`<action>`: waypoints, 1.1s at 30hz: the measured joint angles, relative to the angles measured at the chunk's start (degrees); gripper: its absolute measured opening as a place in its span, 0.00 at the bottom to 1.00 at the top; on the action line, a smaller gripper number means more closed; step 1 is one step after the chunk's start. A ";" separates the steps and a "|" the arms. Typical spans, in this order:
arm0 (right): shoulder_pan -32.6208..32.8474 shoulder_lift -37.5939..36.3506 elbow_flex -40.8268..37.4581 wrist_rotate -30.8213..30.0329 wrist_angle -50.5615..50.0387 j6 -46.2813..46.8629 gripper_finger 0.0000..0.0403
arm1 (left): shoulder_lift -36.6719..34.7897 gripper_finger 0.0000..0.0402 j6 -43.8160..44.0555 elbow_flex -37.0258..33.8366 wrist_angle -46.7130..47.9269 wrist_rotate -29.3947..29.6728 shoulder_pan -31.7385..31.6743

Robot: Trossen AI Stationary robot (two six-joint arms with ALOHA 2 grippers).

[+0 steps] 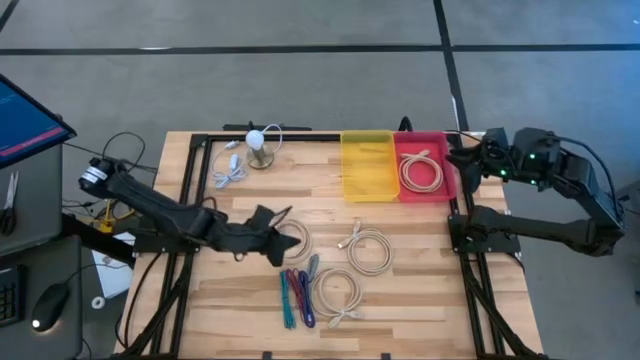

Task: Pick & Place USB Port
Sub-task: Put the purple charger cable into the yellow bin

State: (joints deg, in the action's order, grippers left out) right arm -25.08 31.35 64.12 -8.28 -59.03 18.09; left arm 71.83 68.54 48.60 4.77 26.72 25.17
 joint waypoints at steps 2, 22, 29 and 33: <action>0.00 0.07 -0.03 0.01 -0.88 0.00 0.27 | 1.92 0.01 6.33 0.00 1.33 -3.11 -0.04; -0.05 0.09 -11.30 -0.79 1.39 -0.02 0.27 | 10.29 0.09 11.24 -1.05 1.82 -20.97 -0.20; -0.04 -0.09 -11.30 -0.78 6.96 -0.48 0.27 | 16.64 0.23 12.59 -1.07 -1.41 -24.29 -0.92; -0.07 -0.13 -11.30 -0.80 8.40 -0.63 0.27 | 19.51 0.30 12.73 -1.09 -2.33 -26.87 -0.92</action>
State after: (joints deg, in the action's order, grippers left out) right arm -25.15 31.22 52.82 -9.08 -50.62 17.45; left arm 91.34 81.28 47.51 2.44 -0.14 24.25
